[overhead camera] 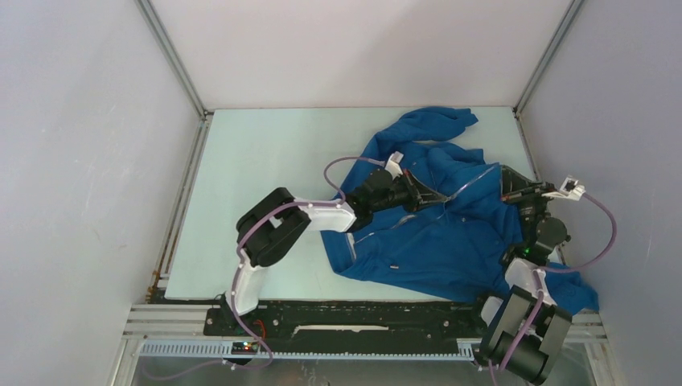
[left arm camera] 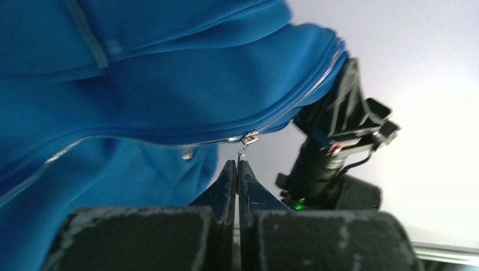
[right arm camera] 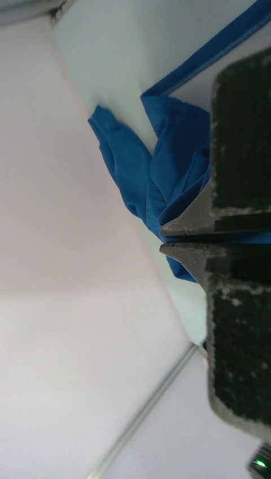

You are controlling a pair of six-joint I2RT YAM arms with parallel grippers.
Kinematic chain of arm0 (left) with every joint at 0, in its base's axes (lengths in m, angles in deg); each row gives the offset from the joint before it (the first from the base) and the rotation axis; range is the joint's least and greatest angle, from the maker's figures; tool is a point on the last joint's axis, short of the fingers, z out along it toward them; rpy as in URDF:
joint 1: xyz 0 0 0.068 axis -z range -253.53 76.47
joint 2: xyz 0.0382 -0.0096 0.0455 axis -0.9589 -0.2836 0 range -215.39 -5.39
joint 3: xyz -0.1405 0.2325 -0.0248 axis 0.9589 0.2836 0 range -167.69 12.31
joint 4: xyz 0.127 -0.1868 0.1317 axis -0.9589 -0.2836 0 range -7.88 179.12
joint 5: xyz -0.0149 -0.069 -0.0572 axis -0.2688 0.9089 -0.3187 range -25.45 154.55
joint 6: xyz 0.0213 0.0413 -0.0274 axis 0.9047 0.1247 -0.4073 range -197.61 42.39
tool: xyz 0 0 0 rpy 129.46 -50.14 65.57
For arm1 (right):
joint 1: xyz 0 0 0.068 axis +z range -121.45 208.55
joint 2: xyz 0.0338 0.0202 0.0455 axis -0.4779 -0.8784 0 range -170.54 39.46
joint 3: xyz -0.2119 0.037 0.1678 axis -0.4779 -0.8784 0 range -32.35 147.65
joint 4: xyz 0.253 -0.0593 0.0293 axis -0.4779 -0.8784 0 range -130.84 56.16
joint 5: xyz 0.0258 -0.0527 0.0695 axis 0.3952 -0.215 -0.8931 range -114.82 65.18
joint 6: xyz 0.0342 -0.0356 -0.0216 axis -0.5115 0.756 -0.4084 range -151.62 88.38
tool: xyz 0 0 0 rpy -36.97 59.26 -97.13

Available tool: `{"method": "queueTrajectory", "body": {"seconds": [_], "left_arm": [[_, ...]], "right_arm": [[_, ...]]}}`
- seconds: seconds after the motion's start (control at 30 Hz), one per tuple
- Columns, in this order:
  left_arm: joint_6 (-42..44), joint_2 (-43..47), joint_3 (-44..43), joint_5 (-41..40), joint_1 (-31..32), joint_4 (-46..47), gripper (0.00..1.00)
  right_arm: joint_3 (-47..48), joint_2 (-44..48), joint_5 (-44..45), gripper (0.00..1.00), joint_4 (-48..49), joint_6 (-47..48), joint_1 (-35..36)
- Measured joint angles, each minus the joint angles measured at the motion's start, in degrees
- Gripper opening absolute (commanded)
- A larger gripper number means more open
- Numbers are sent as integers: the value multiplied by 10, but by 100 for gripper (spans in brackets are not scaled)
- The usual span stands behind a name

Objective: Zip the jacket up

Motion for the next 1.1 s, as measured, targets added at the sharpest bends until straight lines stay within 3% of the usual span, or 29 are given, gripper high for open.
{"method": "queueTrajectory", "body": {"seconds": [0.33, 0.67, 0.97, 1.1], "left_arm": [[177, 169, 105, -31, -8, -210, 0], [250, 319, 245, -34, -49, -366, 0], [295, 468, 392, -50, -148, -493, 0], [307, 493, 422, -50, -167, -503, 0]], "right_arm": [[79, -34, 42, 0, -61, 10, -60], [104, -110, 53, 0, -76, 96, -75], [105, -190, 62, 0, -31, 99, -97], [105, -226, 41, 0, -10, 89, -102]]}}
